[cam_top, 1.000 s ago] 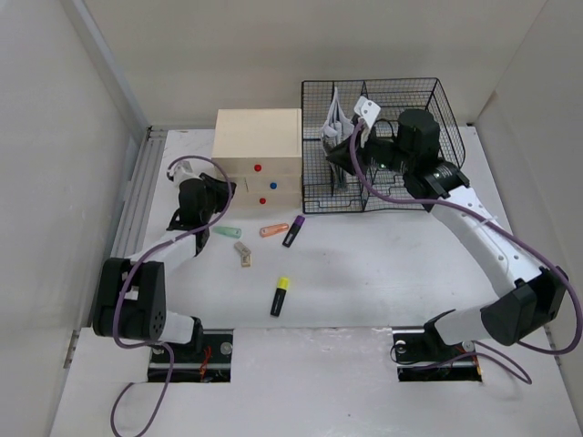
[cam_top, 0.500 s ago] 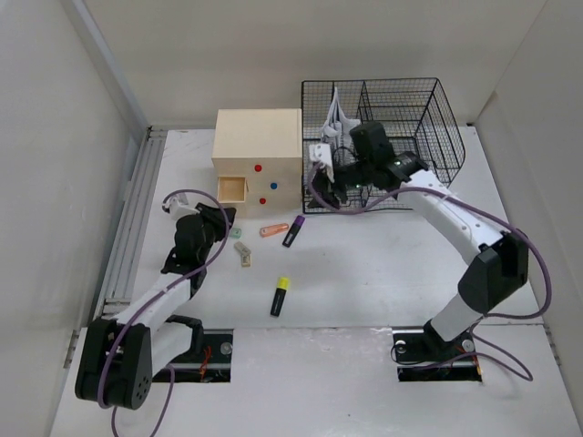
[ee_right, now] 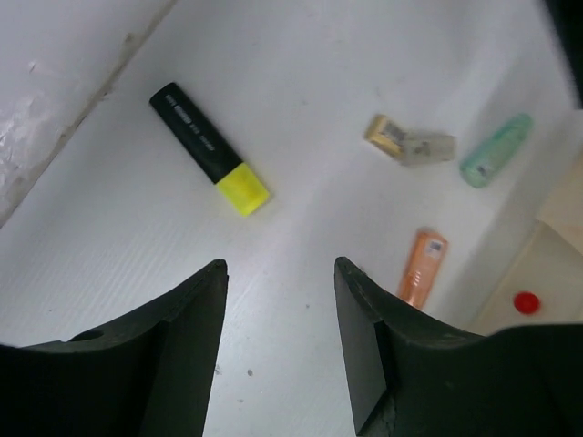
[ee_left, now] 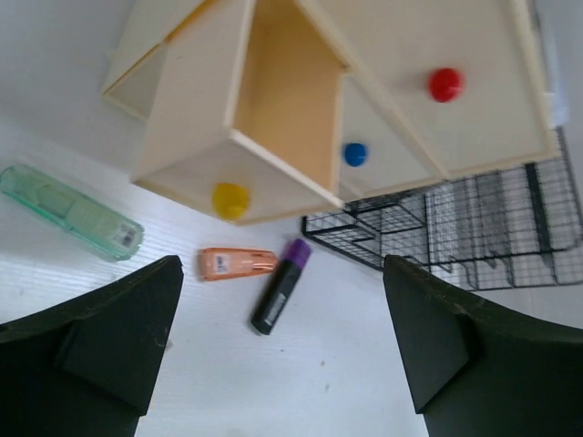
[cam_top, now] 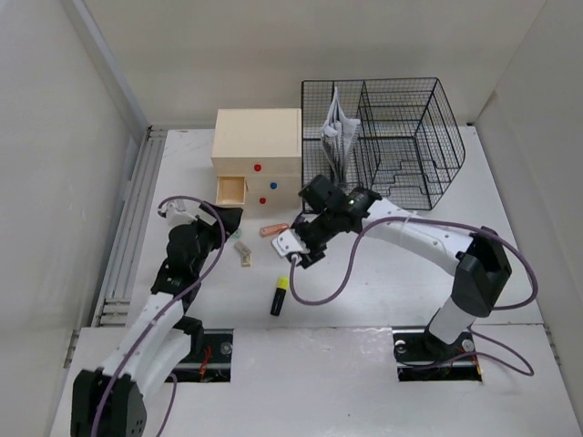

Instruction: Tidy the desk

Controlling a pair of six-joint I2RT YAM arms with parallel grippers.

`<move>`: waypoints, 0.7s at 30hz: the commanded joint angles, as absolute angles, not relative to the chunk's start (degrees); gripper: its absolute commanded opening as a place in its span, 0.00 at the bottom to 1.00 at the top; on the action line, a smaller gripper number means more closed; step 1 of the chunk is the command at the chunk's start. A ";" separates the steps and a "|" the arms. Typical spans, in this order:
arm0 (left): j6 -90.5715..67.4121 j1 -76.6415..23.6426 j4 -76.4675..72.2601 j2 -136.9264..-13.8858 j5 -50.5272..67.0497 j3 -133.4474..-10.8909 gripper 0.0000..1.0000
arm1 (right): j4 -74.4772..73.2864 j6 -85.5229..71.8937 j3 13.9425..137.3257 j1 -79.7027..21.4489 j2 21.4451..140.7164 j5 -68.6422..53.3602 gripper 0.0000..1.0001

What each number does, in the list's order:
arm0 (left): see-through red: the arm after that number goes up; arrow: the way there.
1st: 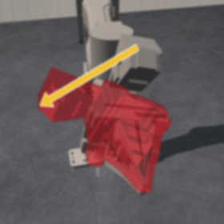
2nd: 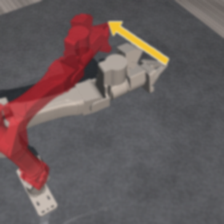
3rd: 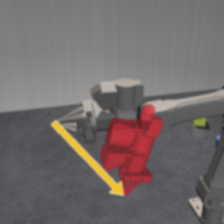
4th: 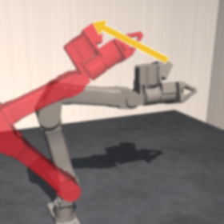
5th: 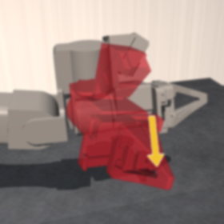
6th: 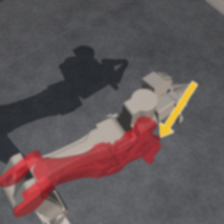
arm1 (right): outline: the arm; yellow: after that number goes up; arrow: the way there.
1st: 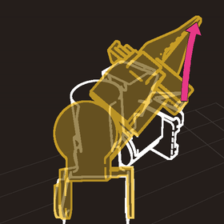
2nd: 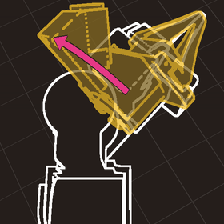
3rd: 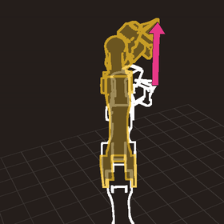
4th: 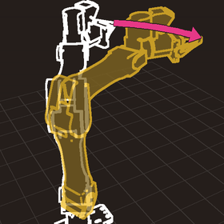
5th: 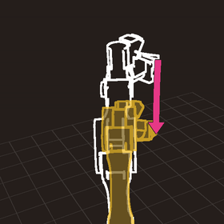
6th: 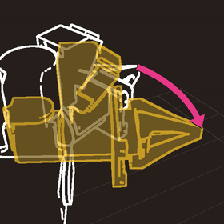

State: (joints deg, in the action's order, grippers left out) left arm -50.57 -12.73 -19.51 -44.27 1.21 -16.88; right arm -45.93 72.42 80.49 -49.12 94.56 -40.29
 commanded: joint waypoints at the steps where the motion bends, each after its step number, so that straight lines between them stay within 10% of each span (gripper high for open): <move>1: -47.90 -13.80 -11.01 -34.39 -0.60 -20.47 0.90 | -44.93 80.77 77.96 -52.73 96.24 -34.55 0.56; 13: -45.01 -14.41 10.01 -14.50 -13.89 -35.84 0.44 | -42.45 80.24 81.12 -63.45 109.24 -23.64 0.53; 21: -39.73 -14.41 14.41 -13.45 -14.50 -39.19 0.44 | -43.33 80.24 85.60 -64.16 114.87 -21.80 0.52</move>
